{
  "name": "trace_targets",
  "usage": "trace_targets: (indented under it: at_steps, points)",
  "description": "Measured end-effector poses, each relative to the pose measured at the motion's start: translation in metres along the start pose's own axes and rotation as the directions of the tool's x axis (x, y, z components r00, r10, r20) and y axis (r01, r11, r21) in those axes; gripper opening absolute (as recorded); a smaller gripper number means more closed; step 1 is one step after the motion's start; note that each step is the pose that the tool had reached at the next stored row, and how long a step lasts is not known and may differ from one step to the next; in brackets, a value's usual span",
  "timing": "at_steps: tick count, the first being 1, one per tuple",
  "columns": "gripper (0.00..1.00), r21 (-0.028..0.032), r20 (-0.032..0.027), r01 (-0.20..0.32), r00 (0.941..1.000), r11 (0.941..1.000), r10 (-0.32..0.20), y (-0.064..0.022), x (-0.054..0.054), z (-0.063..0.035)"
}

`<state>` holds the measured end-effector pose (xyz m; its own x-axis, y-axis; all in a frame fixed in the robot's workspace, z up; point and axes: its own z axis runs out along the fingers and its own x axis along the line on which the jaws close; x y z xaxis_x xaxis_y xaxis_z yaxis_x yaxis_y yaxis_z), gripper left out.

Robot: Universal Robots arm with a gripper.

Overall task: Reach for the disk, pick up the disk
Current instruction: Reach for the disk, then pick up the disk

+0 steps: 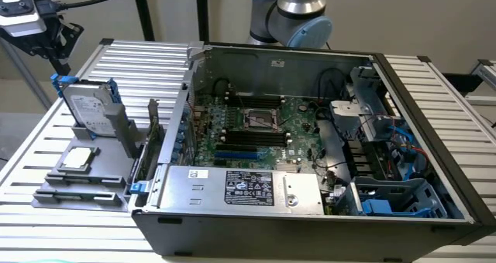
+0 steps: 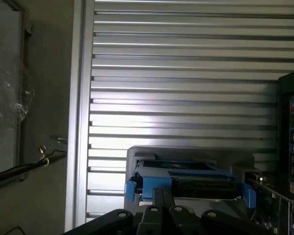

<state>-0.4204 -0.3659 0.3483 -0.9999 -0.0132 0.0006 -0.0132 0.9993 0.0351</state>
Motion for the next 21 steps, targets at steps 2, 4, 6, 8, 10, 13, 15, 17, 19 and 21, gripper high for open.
trace_targets:
  at_steps: [2, 4, 6, 8, 10, 13, 15, 17, 19, 21]
  points:
    - [0.11, 0.0, 0.0, 0.0, 1.0, 1.0, 0.0, 0.0, 0.0, 0.0]
    - [0.11, 0.0, 0.0, 0.0, 1.0, 1.0, 0.0, 0.0, 0.0, 0.0]
    - [0.11, 0.0, 0.0, 0.0, 1.0, 1.0, 0.0, 0.0, 0.0, 0.0]
    - [0.11, 0.0, 0.0, 0.0, 1.0, 1.0, 0.0, 0.0, 0.0, 0.0]
    - [0.11, 0.0, 0.0, 0.0, 1.0, 1.0, 0.0, 0.0, 0.0, 0.0]
    - [0.11, 0.0, -0.0009, 0.027, 0.9996, 0.9996, -0.027, 0.0, 0.0, 0.0]
    - [0.11, -0.0001, -0.0022, 0.064, 0.998, 0.998, -0.064, 0.0001, 0.0001, 0.0]
    - [0.11, -0.0001, -0.0035, 0.099, 0.995, 0.995, -0.099, 0.0, 0.0, 0.0]
    - [0.11, -0.0003, -0.0047, 0.135, 0.9908, 0.9908, -0.135, 0.0, 0.0, 0.0]
    - [0.11, -0.0004, -0.0061, 0.171, 0.9852, 0.9852, -0.171, 0.0, 0.0, 0.0]
